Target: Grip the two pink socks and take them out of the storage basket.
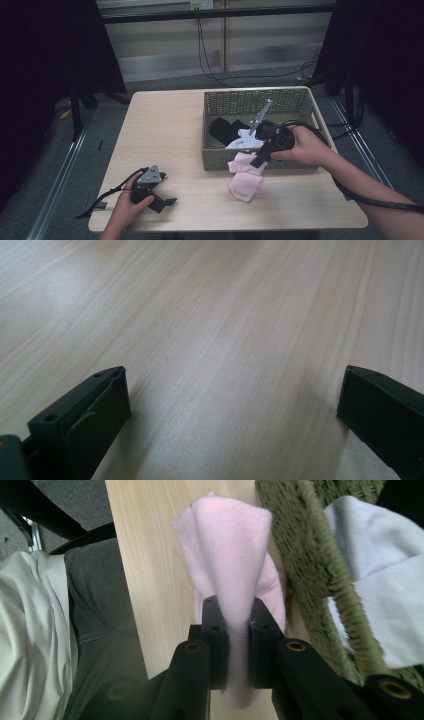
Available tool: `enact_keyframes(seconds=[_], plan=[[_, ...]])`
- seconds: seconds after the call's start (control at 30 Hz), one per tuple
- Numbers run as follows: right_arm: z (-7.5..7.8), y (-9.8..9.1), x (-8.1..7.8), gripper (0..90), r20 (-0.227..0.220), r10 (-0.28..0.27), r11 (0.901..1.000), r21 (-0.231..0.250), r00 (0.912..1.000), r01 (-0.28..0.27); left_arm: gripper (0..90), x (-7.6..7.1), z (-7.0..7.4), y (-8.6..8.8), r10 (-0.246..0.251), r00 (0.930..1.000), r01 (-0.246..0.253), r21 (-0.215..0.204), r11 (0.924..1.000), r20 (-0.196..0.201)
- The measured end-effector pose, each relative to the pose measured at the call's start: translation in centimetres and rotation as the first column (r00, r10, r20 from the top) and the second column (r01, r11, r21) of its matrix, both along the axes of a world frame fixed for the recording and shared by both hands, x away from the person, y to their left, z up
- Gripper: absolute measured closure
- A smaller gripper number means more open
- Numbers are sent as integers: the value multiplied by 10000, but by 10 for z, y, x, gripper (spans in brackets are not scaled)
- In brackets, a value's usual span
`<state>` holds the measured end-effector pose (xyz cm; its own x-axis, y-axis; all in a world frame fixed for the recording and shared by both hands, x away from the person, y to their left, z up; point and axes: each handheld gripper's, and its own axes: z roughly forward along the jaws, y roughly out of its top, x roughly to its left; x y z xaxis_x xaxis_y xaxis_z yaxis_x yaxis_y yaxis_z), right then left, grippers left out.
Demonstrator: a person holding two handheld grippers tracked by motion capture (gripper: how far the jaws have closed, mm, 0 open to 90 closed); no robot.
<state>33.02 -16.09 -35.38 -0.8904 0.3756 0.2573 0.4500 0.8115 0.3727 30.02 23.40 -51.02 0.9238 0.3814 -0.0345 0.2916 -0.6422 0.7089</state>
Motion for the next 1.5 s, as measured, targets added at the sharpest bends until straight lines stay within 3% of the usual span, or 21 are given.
enact_keyframes(seconds=[0.63, 0.77, 0.83, 0.87, 0.97, 1.0, 1.2, 1.5], plan=[[-51, 28, -8, 791, -289, 295, 9991, -310, 9991, -304, 0, 0, 0, 0, -2, 10000, 2, 3, 10000, -6], [-58, 31, -7, 728, -277, 362, 9991, -195, 9990, -367, 0, 0, 0, 0, -2, 10000, 2, 2, 10000, -7], [-58, 31, -8, 715, -268, 342, 9992, -187, 9991, -347, 0, 0, 0, 0, -4, 10000, 4, 4, 10000, -6], [-58, 30, -8, 651, -357, 285, 9995, -159, 9990, -291, 0, 0, 0, 0, -1, 10000, 1, 1, 10000, -7], [-56, 29, -9, 639, -452, 279, 9996, -96, 9986, -284, 0, 0, 0, 0, -1, 10000, 1, 0, 10000, -7], [-55, 27, -9, 619, -303, 445, 9990, -6, 9986, -446, 0, 0, 0, 0, -3, 10000, 3, 1, 10000, -7], [-45, 14, -14, 507, -63, 278, 9992, 273, 9996, -276, 0, 0, 0, 0, 2, 10000, -2, -7, 10000, -6], [-41, -5, -23, 431, 283, 25, 9994, 346, 9996, -35, 0, 0, 0, 0, -2, 10000, 2, 2, 10000, -7]])
